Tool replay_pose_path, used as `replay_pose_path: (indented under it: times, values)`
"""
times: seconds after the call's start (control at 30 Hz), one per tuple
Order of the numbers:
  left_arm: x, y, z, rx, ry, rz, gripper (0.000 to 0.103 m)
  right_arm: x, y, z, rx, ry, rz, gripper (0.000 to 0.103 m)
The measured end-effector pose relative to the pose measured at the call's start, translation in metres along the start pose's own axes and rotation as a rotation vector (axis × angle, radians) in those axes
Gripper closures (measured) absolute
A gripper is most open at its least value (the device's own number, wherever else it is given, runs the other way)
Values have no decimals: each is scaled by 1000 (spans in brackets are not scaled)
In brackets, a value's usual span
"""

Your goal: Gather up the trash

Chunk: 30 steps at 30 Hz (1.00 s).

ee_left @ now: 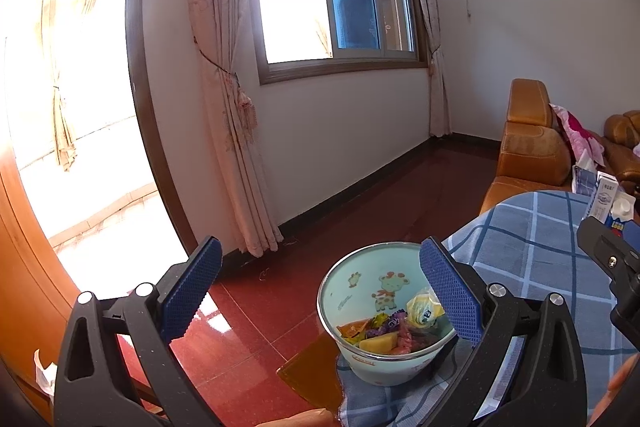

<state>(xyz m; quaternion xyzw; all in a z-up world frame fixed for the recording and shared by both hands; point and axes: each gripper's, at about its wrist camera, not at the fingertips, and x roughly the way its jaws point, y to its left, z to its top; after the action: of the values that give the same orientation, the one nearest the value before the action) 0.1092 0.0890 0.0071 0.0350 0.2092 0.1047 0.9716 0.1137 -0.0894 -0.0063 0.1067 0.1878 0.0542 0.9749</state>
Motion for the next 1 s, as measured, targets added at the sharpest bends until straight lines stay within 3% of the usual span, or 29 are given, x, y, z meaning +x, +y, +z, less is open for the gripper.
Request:
replay_pose_path:
  times: [1.0]
  values:
    - [4,-5,4,-9,11,7,6,2,-10,-1,22,6,-14,11]
